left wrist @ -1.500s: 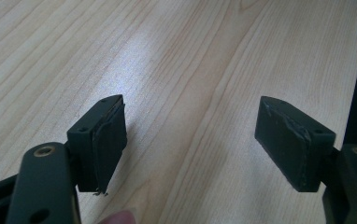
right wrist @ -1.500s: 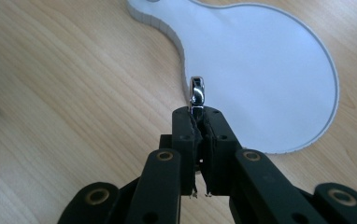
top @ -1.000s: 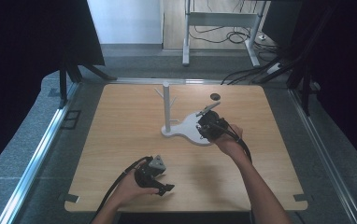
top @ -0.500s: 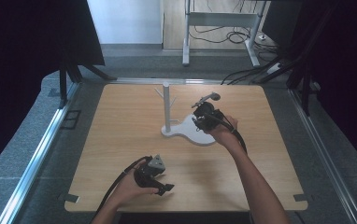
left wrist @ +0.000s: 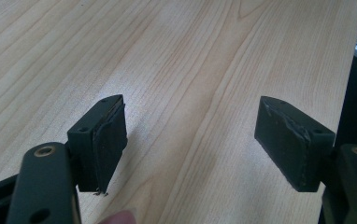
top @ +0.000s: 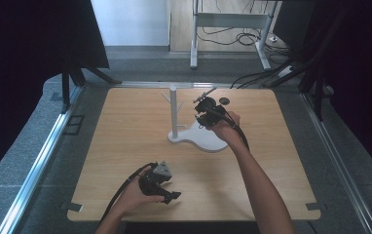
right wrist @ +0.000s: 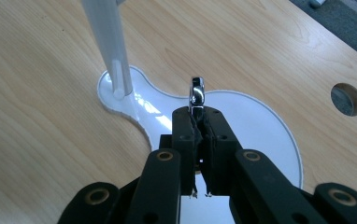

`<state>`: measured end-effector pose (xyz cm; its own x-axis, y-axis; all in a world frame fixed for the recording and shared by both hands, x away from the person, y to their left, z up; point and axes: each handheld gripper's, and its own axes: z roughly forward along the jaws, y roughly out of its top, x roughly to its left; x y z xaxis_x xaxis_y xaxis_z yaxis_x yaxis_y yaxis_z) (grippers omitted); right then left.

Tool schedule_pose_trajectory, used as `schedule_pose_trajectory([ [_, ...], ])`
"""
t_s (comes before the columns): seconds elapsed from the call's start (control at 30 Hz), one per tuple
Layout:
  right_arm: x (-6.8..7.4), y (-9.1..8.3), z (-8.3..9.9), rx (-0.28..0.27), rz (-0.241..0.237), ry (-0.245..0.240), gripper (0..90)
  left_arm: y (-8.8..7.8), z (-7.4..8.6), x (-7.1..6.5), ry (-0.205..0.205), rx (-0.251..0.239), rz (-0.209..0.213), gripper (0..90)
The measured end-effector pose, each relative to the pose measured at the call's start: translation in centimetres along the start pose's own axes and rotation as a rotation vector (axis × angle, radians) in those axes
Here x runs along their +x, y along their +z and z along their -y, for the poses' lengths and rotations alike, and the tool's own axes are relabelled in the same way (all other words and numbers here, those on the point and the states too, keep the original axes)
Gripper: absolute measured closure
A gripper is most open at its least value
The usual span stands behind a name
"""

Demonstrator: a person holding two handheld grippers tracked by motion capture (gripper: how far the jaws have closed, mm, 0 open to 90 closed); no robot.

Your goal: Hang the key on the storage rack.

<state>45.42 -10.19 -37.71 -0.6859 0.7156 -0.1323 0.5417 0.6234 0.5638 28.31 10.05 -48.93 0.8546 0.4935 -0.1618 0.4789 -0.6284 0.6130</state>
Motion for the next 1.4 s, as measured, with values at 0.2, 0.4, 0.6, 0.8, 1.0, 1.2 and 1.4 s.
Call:
schedule_pose_trajectory([
  [0.2,-0.7,0.5,-1.2,-0.008,0.007,0.021,84.8,0.0,0.0,0.0,0.001,0.0,0.005,25.8],
  [0.4,-0.8,1.0,-2.1,-0.008,0.012,0.024,84.8,0.0,0.0,-0.1,0.0,-0.003,0.006,25.8],
  [0.6,-0.8,1.7,-2.9,-0.008,0.015,0.028,84.8,0.1,-0.1,-0.3,0.006,-0.003,0.013,25.9],
  [0.8,-0.9,2.1,-3.9,-0.017,0.02,0.031,84.8,-0.1,0.0,-0.1,0.002,-0.011,0.013,25.9],
  [1.0,-1.0,2.2,-4.7,-0.037,0.031,0.035,84.8,-0.1,0.0,-0.1,0.005,-0.013,0.017,25.9],
  [1.2,-1.0,2.3,-5.3,-0.04,0.031,0.032,84.8,-0.3,0.0,0.1,0.001,-0.017,0.018,25.9],
  [1.4,-0.8,2.4,-6.0,-0.043,0.031,0.017,84.8,-0.4,0.0,0.1,-0.003,-0.018,0.019,25.9],
])
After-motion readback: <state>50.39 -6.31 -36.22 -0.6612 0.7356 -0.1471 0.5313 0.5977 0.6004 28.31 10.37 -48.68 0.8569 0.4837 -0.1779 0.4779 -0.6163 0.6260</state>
